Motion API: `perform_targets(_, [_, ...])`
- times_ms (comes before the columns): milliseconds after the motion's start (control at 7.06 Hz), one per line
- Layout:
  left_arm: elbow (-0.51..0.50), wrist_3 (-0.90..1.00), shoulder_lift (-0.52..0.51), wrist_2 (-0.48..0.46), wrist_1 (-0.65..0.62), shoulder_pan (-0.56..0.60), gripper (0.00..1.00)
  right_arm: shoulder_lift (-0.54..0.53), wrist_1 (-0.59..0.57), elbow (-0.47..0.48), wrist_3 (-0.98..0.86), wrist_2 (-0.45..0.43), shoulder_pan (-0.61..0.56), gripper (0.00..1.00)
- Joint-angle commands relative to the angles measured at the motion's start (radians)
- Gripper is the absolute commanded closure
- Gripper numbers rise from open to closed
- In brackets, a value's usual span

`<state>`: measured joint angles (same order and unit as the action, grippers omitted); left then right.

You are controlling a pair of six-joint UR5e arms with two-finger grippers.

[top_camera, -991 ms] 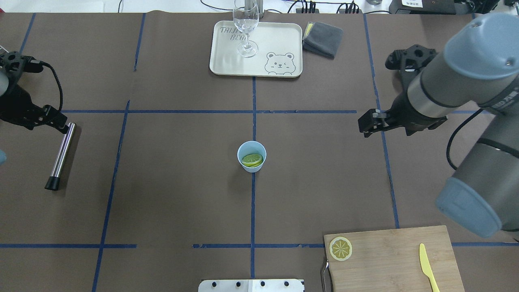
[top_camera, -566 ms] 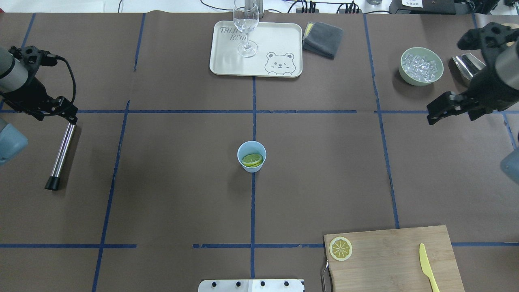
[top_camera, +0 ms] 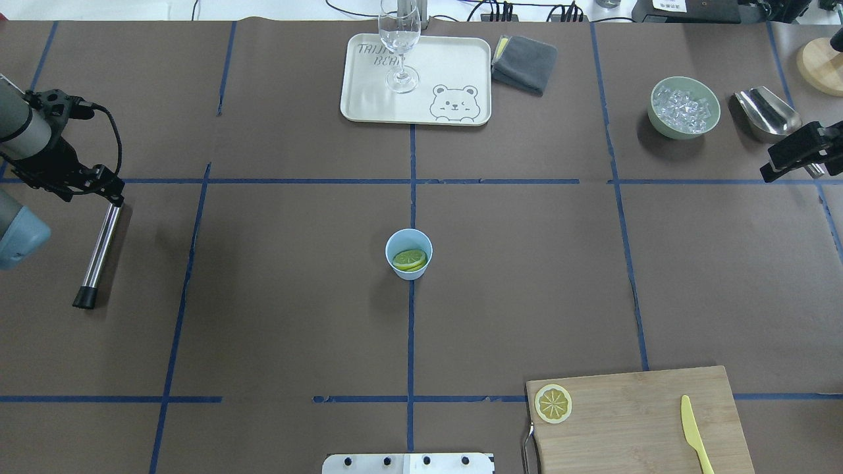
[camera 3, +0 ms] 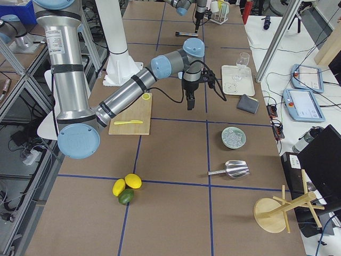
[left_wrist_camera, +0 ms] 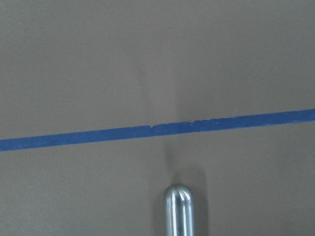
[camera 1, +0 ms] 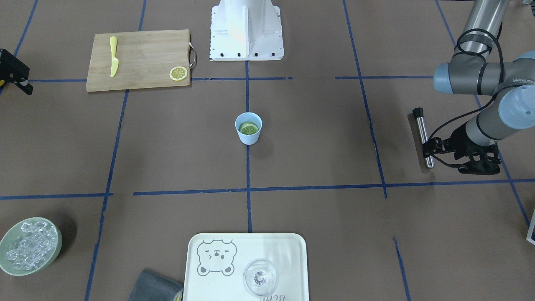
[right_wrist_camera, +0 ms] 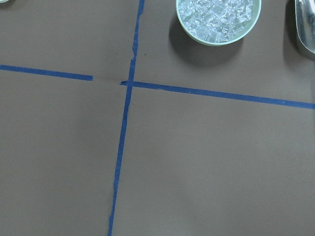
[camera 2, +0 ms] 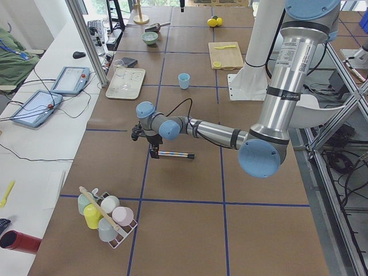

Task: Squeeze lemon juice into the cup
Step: 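Grasp the steel muddler upright with the left gripper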

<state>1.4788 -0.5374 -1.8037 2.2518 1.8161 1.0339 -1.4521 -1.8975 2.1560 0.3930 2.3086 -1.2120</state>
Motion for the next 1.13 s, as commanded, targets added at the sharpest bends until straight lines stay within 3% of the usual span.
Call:
perform_targets(0, [-0.015, -0.007, 0.004, 0.000, 0.016, -0.023, 0.00, -0.001, 0.000, -0.001, -0.002, 0.000, -0.004, 0.00])
perform_targets(283, [-0.017, -0.007, 0.007, 0.000, 0.026, -0.041, 0.00, -0.001, 0.000, -0.002, 0.000, -0.001, -0.004, 0.00])
perform_targets(708, [-0.037, -0.006, 0.006, 0.000, 0.046, -0.048, 0.47, 0.004, 0.000, -0.002, 0.000, 0.000, -0.008, 0.00])
perform_targets(991, [-0.031, -0.004, 0.007, 0.000, 0.045, -0.048, 0.89, 0.004, 0.000, -0.002, 0.000, 0.002, -0.008, 0.00])
